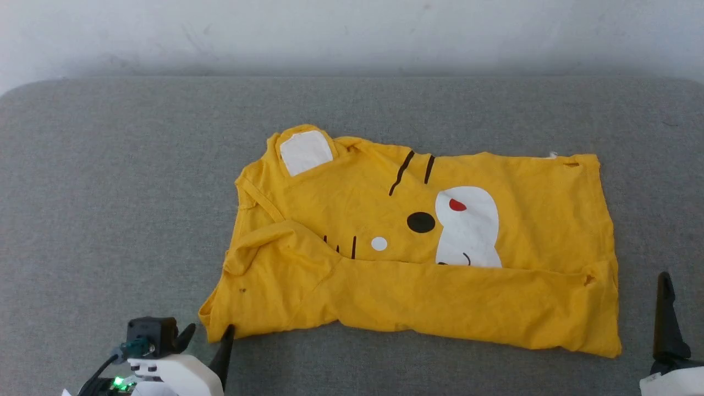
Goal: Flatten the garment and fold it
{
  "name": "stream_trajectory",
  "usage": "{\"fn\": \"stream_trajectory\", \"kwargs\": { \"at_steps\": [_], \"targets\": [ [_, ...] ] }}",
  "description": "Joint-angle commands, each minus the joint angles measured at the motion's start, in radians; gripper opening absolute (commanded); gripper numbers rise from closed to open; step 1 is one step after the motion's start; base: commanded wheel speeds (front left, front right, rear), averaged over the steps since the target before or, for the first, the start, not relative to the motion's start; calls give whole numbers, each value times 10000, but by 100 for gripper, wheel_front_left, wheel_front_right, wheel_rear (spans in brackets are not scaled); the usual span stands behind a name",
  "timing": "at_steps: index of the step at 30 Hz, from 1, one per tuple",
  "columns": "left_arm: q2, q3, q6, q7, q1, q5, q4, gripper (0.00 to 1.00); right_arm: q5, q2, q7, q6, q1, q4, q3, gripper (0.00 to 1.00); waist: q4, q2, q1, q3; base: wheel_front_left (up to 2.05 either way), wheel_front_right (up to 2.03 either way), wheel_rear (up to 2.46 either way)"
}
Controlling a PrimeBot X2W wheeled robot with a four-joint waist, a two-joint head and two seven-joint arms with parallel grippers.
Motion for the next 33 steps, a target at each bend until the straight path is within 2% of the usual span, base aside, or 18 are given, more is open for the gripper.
{"fn": "stream_trajectory", "kwargs": {
  "at_steps": [1,8,9,10,15,18,22,27,30,33],
  "targets": [
    [78,34,75,136,-191,-25,62,100,16,16,-86,-7,-183,11,37,100,-123,-1,-1,242,0,0,0],
    [2,94,45,1172,-608,-691,416,100,13,16,-80,-7,-352,96,-55,100,-274,-1,-1,604,0,0,0],
    [-20,102,62,1361,-634,-804,522,53,6,16,-73,-7,-375,105,-52,100,-295,-1,-1,629,0,0,0],
    [-6,86,70,1500,-672,-843,600,0,-19,16,-47,-7,-405,110,-27,100,-317,-1,-1,645,0,0,0],
    [-80,183,49,1511,-742,-1098,645,0,-354,16,389,-7,-628,-119,228,100,-370,-1,-1,615,0,0,0],
    [-99,324,136,1300,-609,-1155,412,0,-428,16,1108,-7,-745,-492,554,100,-417,-1,-1,544,0,0,0],
    [-100,454,270,1102,-337,-1179,-70,0,-601,16,2931,-7,-616,-1067,616,100,-422,-1,-1,475,0,0,0],
    [-100,463,467,1078,-83,-1111,-623,0,-226,16,5709,-7,33,-1614,45,100,-355,-1,-1,499,0,0,0],
    [-129,423,512,1098,-43,-1117,-806,0,95,16,6588,-7,399,-1669,-62,100,-302,-1,-1,565,0,0,0],
    [-140,412,531,1086,-66,-1132,-895,0,473,16,6878,-7,573,-1537,-2,100,-270,-1,-1,641,0,0,0]
  ]
}}
